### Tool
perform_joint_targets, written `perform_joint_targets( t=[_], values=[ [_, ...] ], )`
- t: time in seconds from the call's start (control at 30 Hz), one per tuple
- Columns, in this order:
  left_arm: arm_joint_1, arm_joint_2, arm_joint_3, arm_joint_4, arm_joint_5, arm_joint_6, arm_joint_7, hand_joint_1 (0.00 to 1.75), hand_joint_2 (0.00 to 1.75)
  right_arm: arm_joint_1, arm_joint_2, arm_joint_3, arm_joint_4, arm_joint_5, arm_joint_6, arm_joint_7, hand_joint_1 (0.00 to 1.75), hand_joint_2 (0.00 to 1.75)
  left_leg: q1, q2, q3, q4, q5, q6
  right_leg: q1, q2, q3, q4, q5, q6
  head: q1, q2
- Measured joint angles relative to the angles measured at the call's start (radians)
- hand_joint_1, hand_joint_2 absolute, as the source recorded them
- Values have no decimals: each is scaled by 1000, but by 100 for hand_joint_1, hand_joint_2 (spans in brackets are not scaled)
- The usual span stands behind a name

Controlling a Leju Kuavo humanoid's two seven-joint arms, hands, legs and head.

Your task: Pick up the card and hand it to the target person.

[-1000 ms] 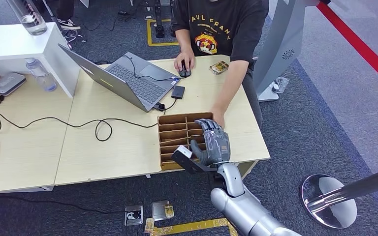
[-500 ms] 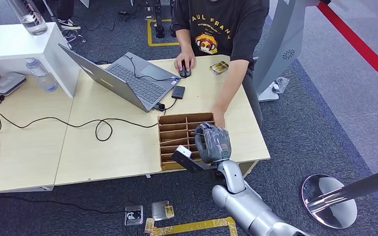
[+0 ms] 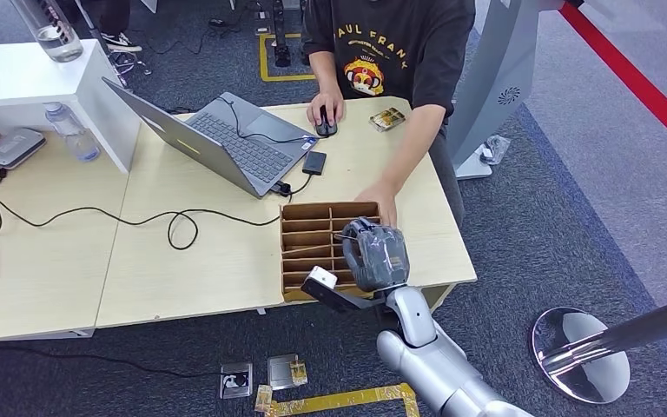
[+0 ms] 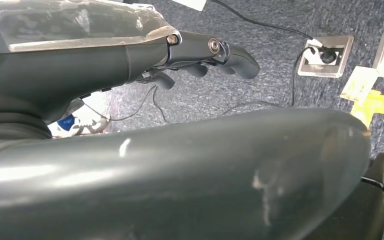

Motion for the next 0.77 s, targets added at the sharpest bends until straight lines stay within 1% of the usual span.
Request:
perform_joint_targets(
  t=[0.07,0.17,0.33,0.5,0.63,0.77],
  values=[
    [0,0,0,0,0,1,0,0,0,13,4,-9,-47,12,0,-12,155,175,0,0,0,0,0,0,0,0,0,0,0,0,0,0],
    [0,0,0,0,0,3,0,0,0,21,8,-12,-121,17,0,-1,153,175,0,0,0,0,0,0,0,0,0,0,0,0,0,0],
    [0,0,0,0,0,6,0,0,0,6,9,-10,-187,0,0,32,161,175,0,0,0,0,0,0,0,0,0,0,0,0,0,0],
    [-1,0,-1,0,-2,4,0,0,0,-55,9,-7,-169,-40,1,38,161,175,0,0,0,0,0,0,0,0,0,0,0,0,0,0],
    [-1,0,-2,0,-13,-4,-2,0,0,-106,14,-7,-118,-38,1,39,161,175,0,0,0,0,0,0,0,0,0,0,0,0,0,0],
    [-3,0,-3,0,-24,-13,-4,0,0,-153,20,-6,-59,-24,2,49,158,175,0,0,0,0,0,0,0,0,0,0,0,0,0,0]
  ],
)
